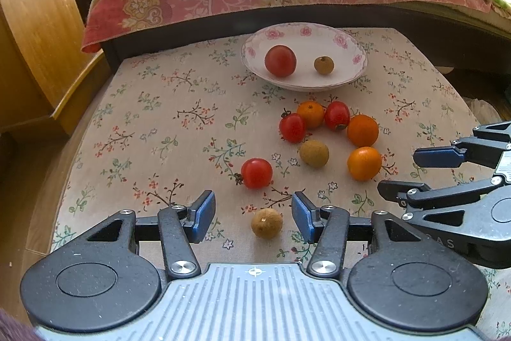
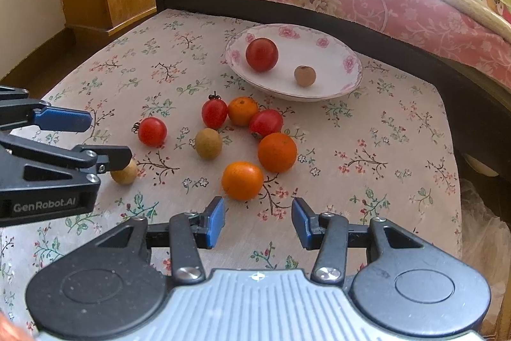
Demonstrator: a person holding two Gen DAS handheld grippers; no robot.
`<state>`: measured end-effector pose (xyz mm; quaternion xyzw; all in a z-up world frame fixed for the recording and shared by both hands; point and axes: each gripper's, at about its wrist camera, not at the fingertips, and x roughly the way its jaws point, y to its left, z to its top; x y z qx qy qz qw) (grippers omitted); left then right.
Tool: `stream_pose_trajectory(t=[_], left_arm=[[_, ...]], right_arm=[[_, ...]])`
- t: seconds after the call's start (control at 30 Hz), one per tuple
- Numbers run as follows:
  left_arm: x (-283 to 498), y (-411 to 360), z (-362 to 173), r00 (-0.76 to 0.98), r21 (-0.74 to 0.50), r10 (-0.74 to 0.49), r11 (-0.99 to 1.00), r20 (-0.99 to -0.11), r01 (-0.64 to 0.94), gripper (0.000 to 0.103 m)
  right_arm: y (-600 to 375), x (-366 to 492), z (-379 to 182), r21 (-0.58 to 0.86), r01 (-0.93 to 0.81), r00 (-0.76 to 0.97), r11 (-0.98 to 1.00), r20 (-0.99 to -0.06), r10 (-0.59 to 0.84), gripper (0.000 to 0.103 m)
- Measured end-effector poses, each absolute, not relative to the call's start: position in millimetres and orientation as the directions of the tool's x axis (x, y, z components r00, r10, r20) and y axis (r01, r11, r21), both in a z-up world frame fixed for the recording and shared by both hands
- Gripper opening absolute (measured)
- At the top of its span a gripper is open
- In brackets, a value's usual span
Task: Organize fruits
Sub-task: 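Close left tool on another brown fruit while right tool approaches an orange tomato, then close right tool on the orange tomato while left tool holds the brown fruit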
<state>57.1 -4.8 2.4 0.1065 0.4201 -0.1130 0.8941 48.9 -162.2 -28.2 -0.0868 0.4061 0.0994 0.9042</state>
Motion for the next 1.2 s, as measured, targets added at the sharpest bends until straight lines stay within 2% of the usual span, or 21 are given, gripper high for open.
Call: stream_pose_trajectory(t=[0.67,0.87,0.93,1.03,1.2], left_arm=[[57,1,-20,0.58,0.081,-0.152,0.931,-0.8,0.356,0.061],[60,-6,-30,0.569,0.093,-0.149,0.923,-0.809,0.374,0.053],[61,-7,-31,0.564,0.086,-0.153,0.923,-0.811,0.374,0.043],[62,-7,-34,0.558,0.085,-0.151,0.923,-0.816,0.374,0.034],[63,-6,-35,0.564,0.088,-0.148,0.925,-0.812,0.369,0.033]], right_arm=[[-181,43,-42,0.036,-0.315,0.616,0.948,-0.752,0.233,0.049],[-189,50,-41,0.049,-0.303,0.634,0.952,-0.735,0.239,0.049],[-190,55,-42,0.052,-0.299,0.636,0.953,-0.733,0.24,0.049],[-188,63,-43,0.069,-0.305,0.634,0.95,-0.73,0.256,0.049],[-178,75,-45,0.075,-0.321,0.635,0.944,-0.722,0.274,0.049]])
